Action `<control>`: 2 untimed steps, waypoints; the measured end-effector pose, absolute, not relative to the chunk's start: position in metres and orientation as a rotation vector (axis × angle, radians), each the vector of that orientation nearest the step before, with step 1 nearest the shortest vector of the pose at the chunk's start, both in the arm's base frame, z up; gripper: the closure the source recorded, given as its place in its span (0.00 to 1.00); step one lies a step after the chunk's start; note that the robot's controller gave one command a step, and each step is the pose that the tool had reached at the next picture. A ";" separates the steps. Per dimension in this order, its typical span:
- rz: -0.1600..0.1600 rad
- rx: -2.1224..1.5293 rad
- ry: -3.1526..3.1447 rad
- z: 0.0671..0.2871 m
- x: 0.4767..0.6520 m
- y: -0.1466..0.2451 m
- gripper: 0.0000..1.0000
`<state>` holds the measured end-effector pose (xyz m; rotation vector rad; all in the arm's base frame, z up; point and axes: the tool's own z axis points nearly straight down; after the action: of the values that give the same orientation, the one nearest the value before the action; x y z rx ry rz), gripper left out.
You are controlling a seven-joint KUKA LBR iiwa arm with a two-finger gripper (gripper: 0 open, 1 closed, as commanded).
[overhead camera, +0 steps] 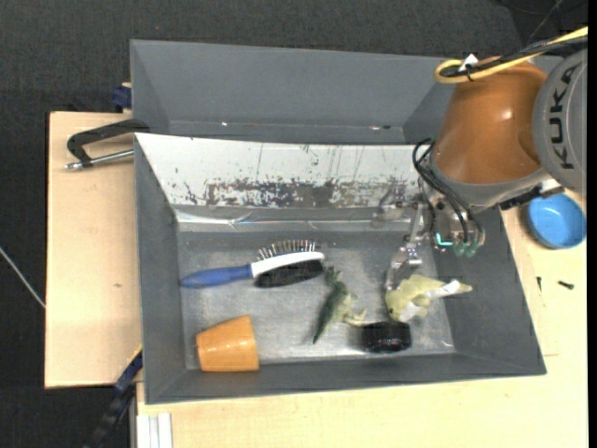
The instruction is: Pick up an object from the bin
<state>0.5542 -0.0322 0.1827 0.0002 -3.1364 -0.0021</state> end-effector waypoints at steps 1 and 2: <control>-0.002 0.426 -3.109 0.077 0.503 -0.081 0.00; -0.001 0.430 -3.114 0.079 0.505 -0.080 1.00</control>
Offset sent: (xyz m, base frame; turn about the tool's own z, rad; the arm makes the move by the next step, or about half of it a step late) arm -0.0501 -0.0480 -0.1040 -0.2747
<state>0.5050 -0.0796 0.0792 0.4296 -3.1141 -0.0007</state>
